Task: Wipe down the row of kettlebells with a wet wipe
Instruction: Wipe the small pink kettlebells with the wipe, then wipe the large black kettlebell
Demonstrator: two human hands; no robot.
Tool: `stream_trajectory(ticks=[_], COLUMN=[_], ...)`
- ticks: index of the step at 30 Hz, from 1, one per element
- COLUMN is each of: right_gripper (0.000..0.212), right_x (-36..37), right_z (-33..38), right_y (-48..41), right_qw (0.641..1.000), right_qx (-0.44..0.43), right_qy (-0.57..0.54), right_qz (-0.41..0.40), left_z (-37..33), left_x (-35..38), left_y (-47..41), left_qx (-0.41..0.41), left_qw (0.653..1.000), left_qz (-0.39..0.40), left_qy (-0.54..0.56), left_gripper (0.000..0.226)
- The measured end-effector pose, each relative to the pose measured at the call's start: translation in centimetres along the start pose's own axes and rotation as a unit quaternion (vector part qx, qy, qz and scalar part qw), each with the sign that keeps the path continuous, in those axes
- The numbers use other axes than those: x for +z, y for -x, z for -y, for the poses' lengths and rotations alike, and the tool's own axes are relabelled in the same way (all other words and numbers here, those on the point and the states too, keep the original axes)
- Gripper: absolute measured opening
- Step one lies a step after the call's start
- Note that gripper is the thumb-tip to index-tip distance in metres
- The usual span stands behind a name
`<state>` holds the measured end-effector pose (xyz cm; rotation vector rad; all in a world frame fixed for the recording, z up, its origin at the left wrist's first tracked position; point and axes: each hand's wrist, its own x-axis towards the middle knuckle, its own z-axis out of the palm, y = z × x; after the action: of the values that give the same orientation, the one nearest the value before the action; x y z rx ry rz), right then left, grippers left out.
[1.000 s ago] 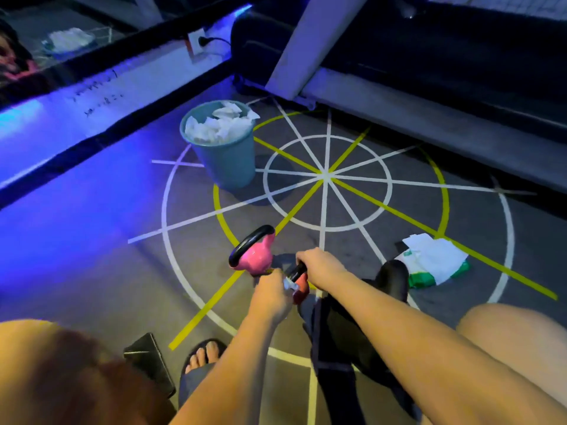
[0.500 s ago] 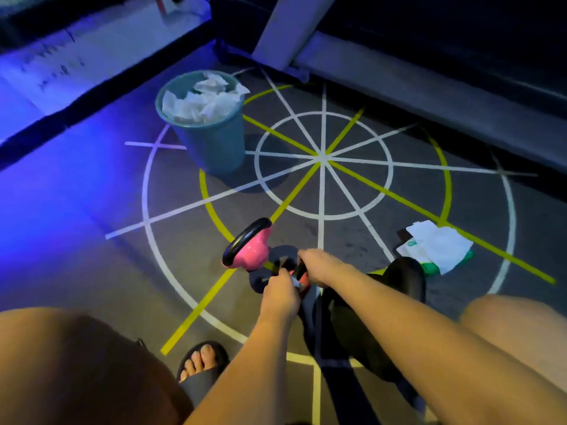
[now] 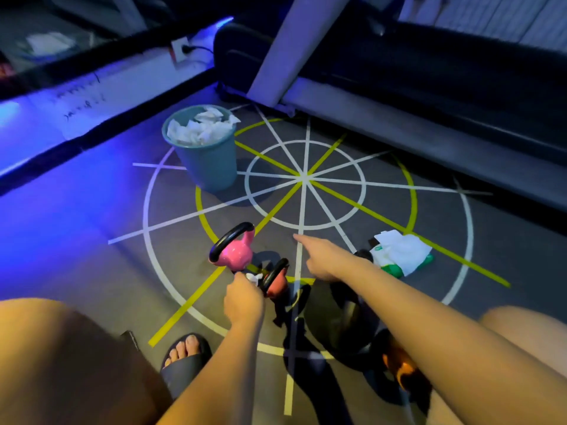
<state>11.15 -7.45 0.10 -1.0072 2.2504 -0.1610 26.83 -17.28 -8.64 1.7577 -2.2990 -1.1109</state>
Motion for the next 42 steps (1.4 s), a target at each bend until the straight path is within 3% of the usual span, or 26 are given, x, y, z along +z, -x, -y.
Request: stream_trajectory(ticks=[2,6,7,11,14,17,20,24,27,31,35,38,42], right_gripper=[0.064,0.059,0.055,0.008,0.006,0.025,0.017,0.026,0.018,0.014,0.010,0.015,0.024], right_x=[-0.9,-2.2,-2.7,-5.3,-6.5,-6.8,-6.8,-6.6,-6.6,-6.6,-5.8,-5.3,-4.8], right_z=[-0.8,-2.4,-2.8,-3.9,-4.9,-5.8,-7.4,-8.9,-9.0,-10.6,-12.0,-12.8,-14.4], right_y=[2.2,7.2,8.5,13.8,16.6,18.0,18.5,18.3,17.9,16.7,14.1,11.9,8.7], right_qw=[0.999,0.985,0.979,0.943,0.915,0.907,0.893,0.864,0.841,0.810,0.847,0.882,0.891], right_qx=[-0.004,-0.055,-0.070,-0.108,-0.117,-0.094,-0.050,-0.004,-0.012,0.037,0.125,0.144,0.162], right_qy=[-0.029,-0.151,-0.179,-0.302,-0.369,-0.371,-0.392,-0.469,-0.520,-0.528,-0.435,-0.353,-0.304], right_qz=[-0.015,-0.056,-0.067,-0.085,-0.110,-0.176,-0.215,-0.182,-0.148,-0.253,-0.281,-0.279,-0.294], left_z=[-1.6,-7.2,-8.4,-11.2,-12.9,-14.2,-14.7,-15.0,-15.6,-15.5,-14.3,-14.3,-15.0], left_x=[-0.7,-2.2,-2.7,-4.4,-5.0,-4.6,-4.1,-3.2,-2.6,-1.4,2.7,6.7,9.4], left_y=[1.2,5.3,6.6,10.3,12.6,14.7,15.8,16.0,16.1,14.5,12.9,13.2,13.3], left_qx=[0.065,0.243,0.262,0.262,0.240,0.240,0.238,0.292,0.347,0.285,0.126,0.104,0.121], left_qw=[0.996,0.956,0.943,0.917,0.890,0.879,0.880,0.879,0.873,0.907,0.984,0.990,0.985], left_qz=[0.000,0.110,0.133,0.148,0.190,0.203,0.191,0.195,0.184,0.161,0.068,0.090,0.039], left_qy=[0.054,0.122,0.154,0.262,0.338,0.358,0.363,0.323,0.289,0.266,0.105,0.011,-0.117], left_gripper=[0.024,0.002,0.008,0.009,0.026,0.043,0.046,0.019,0.008,0.015,0.043,0.062,0.062])
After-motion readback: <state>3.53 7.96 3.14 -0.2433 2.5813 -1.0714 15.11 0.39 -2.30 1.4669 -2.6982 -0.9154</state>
